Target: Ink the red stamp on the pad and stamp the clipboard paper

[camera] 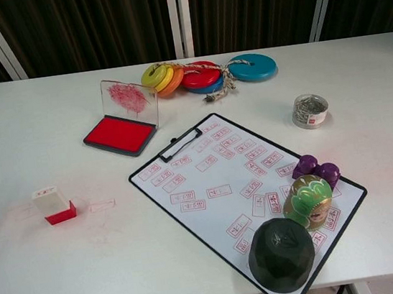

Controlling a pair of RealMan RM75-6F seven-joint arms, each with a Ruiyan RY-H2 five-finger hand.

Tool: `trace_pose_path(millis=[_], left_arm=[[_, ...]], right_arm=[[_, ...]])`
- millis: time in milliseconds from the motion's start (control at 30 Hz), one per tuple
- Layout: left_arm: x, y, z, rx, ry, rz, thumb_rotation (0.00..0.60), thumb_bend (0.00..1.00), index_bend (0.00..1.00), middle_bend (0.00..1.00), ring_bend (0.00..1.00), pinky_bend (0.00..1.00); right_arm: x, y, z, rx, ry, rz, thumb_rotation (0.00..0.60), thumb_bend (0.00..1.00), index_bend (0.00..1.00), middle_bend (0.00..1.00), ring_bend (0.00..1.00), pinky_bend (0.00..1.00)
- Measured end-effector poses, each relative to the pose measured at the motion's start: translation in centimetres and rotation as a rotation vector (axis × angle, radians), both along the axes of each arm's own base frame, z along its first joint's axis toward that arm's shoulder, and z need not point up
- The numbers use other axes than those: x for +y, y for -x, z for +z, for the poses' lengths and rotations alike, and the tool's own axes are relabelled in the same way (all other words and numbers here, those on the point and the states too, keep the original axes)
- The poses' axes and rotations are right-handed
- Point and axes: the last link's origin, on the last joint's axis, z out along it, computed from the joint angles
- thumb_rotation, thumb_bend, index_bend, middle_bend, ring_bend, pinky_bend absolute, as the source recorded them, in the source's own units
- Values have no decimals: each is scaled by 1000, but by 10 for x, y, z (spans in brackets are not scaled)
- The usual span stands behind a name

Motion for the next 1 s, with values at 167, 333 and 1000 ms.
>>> trace_pose_path(millis=[167,333,1000], left_arm=[[0,1,1,4,-10,8,284,207,177,146,124,224],[-3,-1,-1,2,1,-2,284,206,177,146,124,224],[19,-39,-38,-13,107,-102,282,173,178,146,124,232]], right_arm=[[0,0,-2,2,-7,2,600,231,0,0,0,0],[2,0,-2,0,-7,4,600,231,0,0,0,0],[0,4,3,0,3,-8,600,231,0,0,0,0]])
